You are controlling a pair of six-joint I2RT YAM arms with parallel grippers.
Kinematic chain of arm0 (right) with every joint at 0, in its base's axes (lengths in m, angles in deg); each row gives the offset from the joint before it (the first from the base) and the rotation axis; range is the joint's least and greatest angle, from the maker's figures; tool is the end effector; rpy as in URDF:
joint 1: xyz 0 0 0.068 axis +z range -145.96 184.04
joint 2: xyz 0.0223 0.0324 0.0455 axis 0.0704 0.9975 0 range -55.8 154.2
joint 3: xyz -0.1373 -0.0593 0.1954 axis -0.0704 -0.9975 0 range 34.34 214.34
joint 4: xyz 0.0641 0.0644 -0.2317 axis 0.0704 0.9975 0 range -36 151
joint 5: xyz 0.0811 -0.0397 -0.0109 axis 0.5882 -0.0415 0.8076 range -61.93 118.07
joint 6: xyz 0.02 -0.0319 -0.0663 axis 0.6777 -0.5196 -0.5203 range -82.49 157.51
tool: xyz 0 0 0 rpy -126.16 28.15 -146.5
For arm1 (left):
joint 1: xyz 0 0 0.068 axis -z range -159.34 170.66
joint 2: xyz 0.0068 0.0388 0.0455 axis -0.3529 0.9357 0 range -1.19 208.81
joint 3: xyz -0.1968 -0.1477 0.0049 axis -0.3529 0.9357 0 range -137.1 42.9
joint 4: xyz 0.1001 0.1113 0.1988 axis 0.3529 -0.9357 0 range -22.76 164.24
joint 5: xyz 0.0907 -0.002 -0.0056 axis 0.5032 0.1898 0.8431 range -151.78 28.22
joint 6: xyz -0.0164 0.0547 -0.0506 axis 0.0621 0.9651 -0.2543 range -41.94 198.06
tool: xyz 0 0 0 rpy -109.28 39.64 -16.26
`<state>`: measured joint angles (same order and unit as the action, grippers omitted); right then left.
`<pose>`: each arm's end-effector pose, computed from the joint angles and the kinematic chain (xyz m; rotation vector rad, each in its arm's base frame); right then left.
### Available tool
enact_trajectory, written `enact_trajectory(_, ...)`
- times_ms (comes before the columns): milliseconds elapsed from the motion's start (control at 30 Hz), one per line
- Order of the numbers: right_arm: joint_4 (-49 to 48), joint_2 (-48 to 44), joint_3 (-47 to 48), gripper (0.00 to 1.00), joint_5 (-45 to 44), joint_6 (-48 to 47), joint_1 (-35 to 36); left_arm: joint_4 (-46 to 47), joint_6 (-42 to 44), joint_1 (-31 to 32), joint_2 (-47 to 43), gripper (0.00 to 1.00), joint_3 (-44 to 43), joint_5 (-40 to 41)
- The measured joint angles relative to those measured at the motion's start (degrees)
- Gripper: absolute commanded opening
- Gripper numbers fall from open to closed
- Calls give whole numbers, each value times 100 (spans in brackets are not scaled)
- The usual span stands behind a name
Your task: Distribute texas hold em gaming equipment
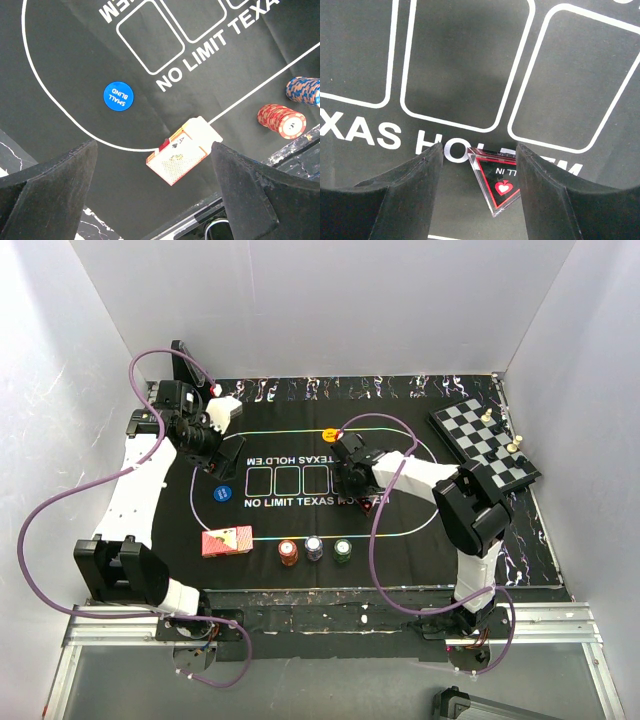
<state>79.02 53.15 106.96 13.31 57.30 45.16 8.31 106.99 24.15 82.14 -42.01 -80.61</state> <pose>0.3004 0.2403 0.1283 -0.3940 2.5545 0.0459 0.2791 -0.0378 0.2927 0.8263 2.4890 -0.2926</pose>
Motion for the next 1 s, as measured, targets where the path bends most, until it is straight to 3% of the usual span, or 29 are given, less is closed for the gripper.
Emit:
enact_trajectory(367,13,-31,-46,45,-251,55,127,-4,-2,0,0,98,0,52)
enact_trajectory(767,798,-608,-756,49,-1346,1078,155,-177,52,0,2,98,-79,116)
enact_trajectory(1000,1204,-793,-916,55,-1534,1300,-37,-181,68,0,0,98,-70,87)
